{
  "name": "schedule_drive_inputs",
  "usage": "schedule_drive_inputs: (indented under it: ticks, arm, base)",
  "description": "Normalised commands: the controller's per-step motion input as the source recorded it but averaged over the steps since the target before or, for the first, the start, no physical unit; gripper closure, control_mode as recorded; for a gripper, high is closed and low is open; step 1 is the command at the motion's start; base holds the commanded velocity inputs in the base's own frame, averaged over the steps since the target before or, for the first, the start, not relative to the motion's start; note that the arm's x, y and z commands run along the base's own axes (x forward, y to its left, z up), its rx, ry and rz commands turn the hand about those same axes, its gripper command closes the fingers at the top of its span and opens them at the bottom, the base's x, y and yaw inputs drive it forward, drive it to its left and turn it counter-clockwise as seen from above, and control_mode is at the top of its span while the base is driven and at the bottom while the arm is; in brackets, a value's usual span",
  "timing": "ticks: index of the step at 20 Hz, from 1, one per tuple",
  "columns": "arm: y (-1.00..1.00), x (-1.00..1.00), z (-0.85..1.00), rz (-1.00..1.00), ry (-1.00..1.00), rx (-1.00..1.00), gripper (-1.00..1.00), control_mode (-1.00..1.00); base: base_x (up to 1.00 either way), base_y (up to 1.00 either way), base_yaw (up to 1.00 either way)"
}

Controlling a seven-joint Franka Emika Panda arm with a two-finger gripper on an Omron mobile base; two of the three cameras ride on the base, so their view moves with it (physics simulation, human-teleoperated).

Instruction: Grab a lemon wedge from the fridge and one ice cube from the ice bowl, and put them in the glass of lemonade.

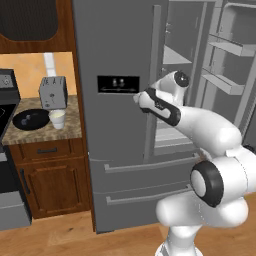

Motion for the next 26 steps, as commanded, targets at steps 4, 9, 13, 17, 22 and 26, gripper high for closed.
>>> schedule_drive_inputs:
  ticks: [4,9,13,17,22,26]
  arm:
    - [1.0,-1.0,0.98,0.3,0.0,-0.15,1.0,-1.0]
    - [1.0,-0.97,1.0,0.26,0.0,-0.21,1.0,-1.0]
    - [1.0,-0.99,0.95,0.28,-0.02,-0.16,1.0,-1.0]
    - [0.44,-0.98,0.57,0.18,-0.26,-0.01,1.0,-1.0]
    - [-0.19,-0.6,0.74,-0.04,-0.07,0.0,1.0,-1.0]
    - [-0.74,-0.04,0.64,-0.24,0.13,0.0,1.0,-1.0]
  base:
    - [0.0,0.0,0.0]
    - [0.0,0.0,0.0]
    - [0.0,0.0,0.0]
    - [0.0,0.0,0.0]
    - [0.0,0.0,0.0]
    - [0.0,0.0,0.0]
